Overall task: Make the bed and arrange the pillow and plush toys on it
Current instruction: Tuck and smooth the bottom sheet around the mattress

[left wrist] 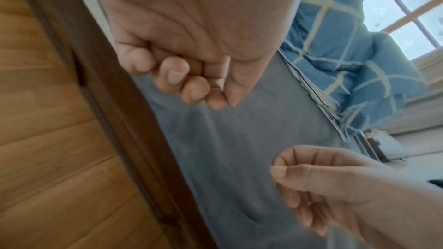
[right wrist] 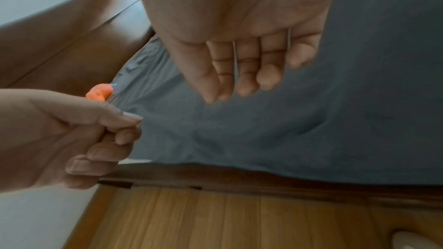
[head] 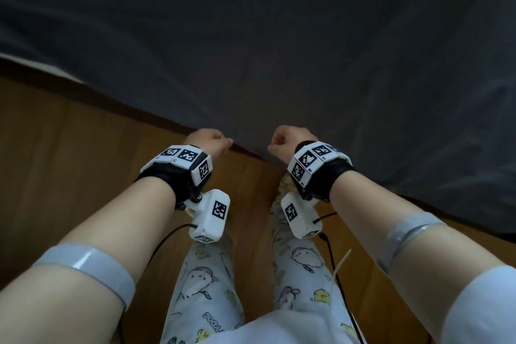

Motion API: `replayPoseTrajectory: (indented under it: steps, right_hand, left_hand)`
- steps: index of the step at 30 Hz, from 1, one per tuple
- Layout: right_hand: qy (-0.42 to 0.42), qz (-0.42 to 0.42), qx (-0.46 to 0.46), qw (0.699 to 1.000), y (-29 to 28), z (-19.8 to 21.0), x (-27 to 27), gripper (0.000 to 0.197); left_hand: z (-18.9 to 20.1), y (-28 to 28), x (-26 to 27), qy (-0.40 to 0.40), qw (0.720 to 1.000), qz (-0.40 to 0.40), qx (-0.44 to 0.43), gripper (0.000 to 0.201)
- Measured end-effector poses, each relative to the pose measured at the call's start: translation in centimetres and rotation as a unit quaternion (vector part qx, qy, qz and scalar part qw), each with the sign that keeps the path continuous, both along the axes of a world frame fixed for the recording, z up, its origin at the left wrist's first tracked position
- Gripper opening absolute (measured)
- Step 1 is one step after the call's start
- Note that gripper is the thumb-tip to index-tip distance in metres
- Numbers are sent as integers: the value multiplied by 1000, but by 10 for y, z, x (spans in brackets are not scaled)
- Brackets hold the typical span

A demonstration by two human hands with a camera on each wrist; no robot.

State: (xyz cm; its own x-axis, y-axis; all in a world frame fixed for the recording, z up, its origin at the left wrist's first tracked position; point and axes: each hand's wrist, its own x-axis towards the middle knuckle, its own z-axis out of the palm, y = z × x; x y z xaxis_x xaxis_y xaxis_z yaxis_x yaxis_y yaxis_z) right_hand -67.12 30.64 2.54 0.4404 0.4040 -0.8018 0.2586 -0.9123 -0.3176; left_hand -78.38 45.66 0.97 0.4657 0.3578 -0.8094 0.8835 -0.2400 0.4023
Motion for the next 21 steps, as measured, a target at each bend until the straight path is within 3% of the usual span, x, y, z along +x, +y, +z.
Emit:
replayPoseTrajectory:
  steps: [11,15,21]
  right_hand:
    - [26,122,9,992,217,-5,-133,9]
    - [30,124,26,991,279,-5,-150,8]
    - [21,90,34,995,351,-27,-136,8]
  left_hand:
    - [23,201,-174,47,995,58,67,37]
    - [28,260,-194,47,992,62,98,39]
    - [11,321,-171,45,994,43,89,39]
